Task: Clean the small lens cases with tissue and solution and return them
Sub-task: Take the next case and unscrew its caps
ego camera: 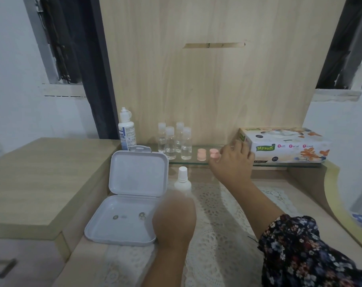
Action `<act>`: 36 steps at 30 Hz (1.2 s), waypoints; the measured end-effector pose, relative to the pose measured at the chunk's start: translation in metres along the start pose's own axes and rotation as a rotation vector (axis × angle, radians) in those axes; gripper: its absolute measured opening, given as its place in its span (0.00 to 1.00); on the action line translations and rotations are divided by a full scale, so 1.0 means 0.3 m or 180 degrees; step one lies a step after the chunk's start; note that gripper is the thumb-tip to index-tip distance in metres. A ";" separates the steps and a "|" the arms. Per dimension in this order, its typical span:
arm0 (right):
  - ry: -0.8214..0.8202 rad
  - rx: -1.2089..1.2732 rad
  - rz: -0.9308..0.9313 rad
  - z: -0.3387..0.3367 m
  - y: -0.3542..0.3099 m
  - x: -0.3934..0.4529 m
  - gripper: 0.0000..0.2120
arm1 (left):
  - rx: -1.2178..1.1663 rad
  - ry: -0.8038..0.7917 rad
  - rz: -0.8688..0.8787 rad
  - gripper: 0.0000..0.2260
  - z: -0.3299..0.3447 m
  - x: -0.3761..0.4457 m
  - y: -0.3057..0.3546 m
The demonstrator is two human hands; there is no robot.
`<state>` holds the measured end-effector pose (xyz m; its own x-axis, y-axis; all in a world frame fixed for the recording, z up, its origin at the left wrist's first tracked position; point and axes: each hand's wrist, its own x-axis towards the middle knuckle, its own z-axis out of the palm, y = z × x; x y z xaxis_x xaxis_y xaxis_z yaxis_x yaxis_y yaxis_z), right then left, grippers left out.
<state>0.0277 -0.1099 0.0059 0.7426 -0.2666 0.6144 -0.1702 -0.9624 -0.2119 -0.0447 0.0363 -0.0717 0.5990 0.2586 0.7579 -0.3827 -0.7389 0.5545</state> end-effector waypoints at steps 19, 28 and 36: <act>-0.0024 0.0620 -0.0051 -0.088 0.055 -0.068 0.15 | -0.0065 -0.0043 -0.0019 0.10 -0.005 -0.003 0.001; -0.0721 0.1992 -0.0157 -0.134 0.194 -0.267 0.04 | -0.0209 -0.0268 0.0399 0.09 -0.005 -0.017 0.004; -0.1473 0.1646 -0.0598 -0.078 0.315 -0.377 0.05 | -0.0396 -0.1995 0.0326 0.11 0.027 -0.027 -0.008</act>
<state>-0.0876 -0.1718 -0.0659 0.9472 0.0611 0.3149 0.2310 -0.8110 -0.5375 -0.0429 0.0309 -0.0819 0.8377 -0.2496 0.4857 -0.5160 -0.6532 0.5542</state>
